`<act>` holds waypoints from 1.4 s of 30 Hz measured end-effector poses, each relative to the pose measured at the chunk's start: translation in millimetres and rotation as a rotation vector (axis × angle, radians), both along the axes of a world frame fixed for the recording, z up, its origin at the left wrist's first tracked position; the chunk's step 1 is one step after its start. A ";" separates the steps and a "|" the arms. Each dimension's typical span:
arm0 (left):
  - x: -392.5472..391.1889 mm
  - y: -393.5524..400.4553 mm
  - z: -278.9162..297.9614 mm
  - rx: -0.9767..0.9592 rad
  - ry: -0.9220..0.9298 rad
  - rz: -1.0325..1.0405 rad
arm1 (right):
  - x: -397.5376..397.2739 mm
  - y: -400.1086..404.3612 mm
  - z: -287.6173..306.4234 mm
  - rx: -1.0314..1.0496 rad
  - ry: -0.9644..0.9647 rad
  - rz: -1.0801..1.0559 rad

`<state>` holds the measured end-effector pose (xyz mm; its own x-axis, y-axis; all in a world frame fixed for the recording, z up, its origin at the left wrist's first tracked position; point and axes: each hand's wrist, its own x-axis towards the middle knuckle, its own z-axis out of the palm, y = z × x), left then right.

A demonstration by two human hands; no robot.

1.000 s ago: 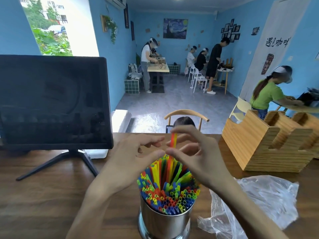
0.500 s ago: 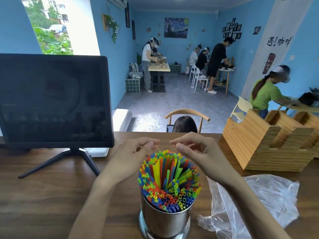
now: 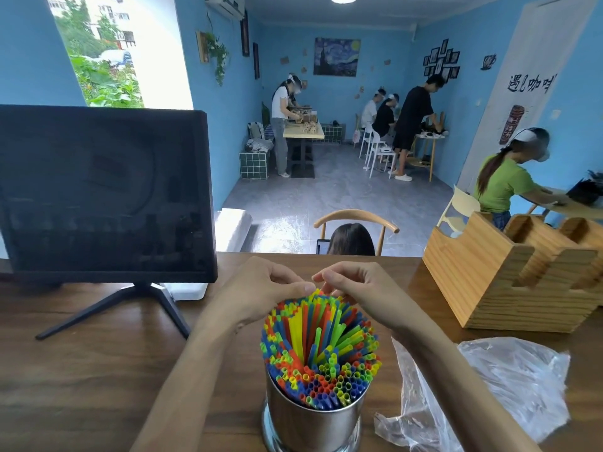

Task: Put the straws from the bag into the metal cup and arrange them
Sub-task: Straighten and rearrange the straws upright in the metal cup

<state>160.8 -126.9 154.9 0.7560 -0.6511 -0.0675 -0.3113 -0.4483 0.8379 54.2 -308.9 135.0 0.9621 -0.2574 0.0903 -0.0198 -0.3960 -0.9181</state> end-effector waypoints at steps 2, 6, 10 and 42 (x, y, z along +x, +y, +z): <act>0.2 3.7 -0.6 -0.024 -0.004 0.015 | -1.6 0.4 0.1 -0.001 -0.008 0.006; 0.3 16.1 0.1 0.001 0.021 -0.035 | -3.3 1.4 3.0 -0.033 0.036 0.097; -0.1 22.3 -1.5 -0.033 0.053 -0.031 | 0.3 0.5 5.2 -0.131 0.062 0.145; -33.3 16.4 50.0 -0.899 -0.254 0.099 | -10.8 12.6 48.2 -0.072 -0.250 0.223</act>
<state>127.5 -110.5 204.9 0.7338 -0.3103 0.6043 -0.5276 0.3002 0.7947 43.4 -296.3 183.1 0.9396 -0.0277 0.3411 0.2970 -0.4295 -0.8529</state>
